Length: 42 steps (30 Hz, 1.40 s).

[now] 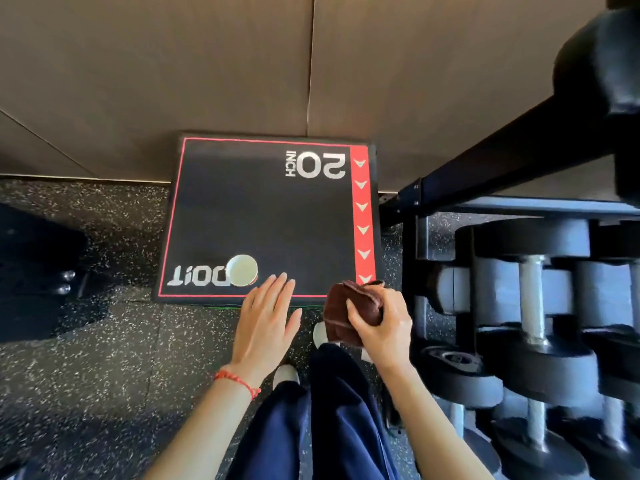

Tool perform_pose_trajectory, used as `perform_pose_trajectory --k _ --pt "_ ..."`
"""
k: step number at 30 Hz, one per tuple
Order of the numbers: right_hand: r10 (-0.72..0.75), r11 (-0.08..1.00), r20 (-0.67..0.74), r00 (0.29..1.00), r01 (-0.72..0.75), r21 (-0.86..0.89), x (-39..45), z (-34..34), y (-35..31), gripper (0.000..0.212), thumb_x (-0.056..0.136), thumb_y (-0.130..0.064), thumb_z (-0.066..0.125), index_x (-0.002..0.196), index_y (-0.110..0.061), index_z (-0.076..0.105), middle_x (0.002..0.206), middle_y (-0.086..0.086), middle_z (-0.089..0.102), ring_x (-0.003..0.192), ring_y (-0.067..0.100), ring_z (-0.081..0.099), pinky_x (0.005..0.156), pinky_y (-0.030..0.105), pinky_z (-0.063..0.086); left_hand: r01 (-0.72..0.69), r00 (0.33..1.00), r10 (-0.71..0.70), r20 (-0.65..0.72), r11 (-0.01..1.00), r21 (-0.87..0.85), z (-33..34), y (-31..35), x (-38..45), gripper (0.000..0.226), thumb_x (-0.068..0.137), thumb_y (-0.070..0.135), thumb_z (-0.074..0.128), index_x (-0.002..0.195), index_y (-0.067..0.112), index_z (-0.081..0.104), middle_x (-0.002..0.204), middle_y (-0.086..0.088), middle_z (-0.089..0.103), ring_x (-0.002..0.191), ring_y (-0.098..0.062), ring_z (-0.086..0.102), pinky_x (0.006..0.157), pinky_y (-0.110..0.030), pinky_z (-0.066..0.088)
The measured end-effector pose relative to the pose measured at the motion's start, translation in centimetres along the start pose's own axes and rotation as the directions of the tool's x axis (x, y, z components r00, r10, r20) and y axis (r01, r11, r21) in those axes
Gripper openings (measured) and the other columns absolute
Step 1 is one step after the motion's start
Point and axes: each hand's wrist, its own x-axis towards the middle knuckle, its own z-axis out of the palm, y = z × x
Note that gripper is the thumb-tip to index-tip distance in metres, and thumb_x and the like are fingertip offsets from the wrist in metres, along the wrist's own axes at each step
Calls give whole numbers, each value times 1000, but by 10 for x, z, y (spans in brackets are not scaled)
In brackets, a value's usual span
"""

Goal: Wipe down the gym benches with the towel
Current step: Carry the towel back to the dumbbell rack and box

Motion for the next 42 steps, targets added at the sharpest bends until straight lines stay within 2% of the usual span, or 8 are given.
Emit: perform_pose_trajectory --k 3,9,12,19,22,28,33,42 --pt "-6 1000 47 999 7 -29 21 22 20 27 71 -22 82 91 -13 65 87 0 60 83 23 57 79 35 45 42 999 -42 10 999 -22 23 -8 18 42 89 26 58 120 -3 57 127 -19 57 118 -34 53 96 -50 42" --pt "-12 1000 76 997 12 -5 56 63 58 27 72 -24 79 93 -13 65 90 -1 60 87 23 57 83 34 45 115 992 -112 51 990 -77 69 -20 50 52 87 32 36 118 -3 59 124 -20 58 115 -36 55 92 -52 44" --pt "9 1000 104 995 -6 -26 71 88 80 29 71 -19 82 94 -12 65 89 0 59 87 25 56 82 38 47 142 989 -138 51 985 -98 97 -28 63 52 88 31 36 118 -4 58 125 -21 57 116 -37 54 94 -52 42" --pt "-28 999 88 996 30 -24 103 137 120 30 70 -21 80 94 -10 66 90 3 63 90 18 53 84 32 42 193 980 -185 72 974 -121 147 -47 89 51 89 31 36 119 -4 57 126 -21 56 117 -36 53 93 -49 43" --pt "-19 999 88 996 22 -36 117 152 133 30 70 -19 83 94 -9 66 89 4 63 88 23 56 83 36 45 210 976 -200 88 970 -121 163 -50 99 52 89 31 35 120 -4 57 127 -20 56 118 -36 52 93 -50 43" --pt "-48 999 67 997 48 -10 132 181 153 31 73 -29 74 95 -8 65 90 5 63 88 15 51 82 33 43 231 967 -217 134 967 -105 187 -50 120 52 90 31 34 121 -3 57 128 -20 55 119 -36 52 93 -50 45" --pt "-69 996 104 992 75 -51 121 202 166 33 72 -28 75 93 -4 65 90 8 65 88 19 54 83 36 43 244 960 -227 167 966 -89 199 -51 127 53 90 33 32 121 -2 57 129 -19 55 119 -34 52 93 -49 44" --pt "-93 979 177 980 122 -164 117 212 170 37 70 -24 82 96 -4 65 91 10 65 86 31 61 88 32 34 259 952 -238 191 962 -90 210 -54 119 52 90 32 34 119 -3 57 127 -20 56 118 -35 52 91 -50 47"
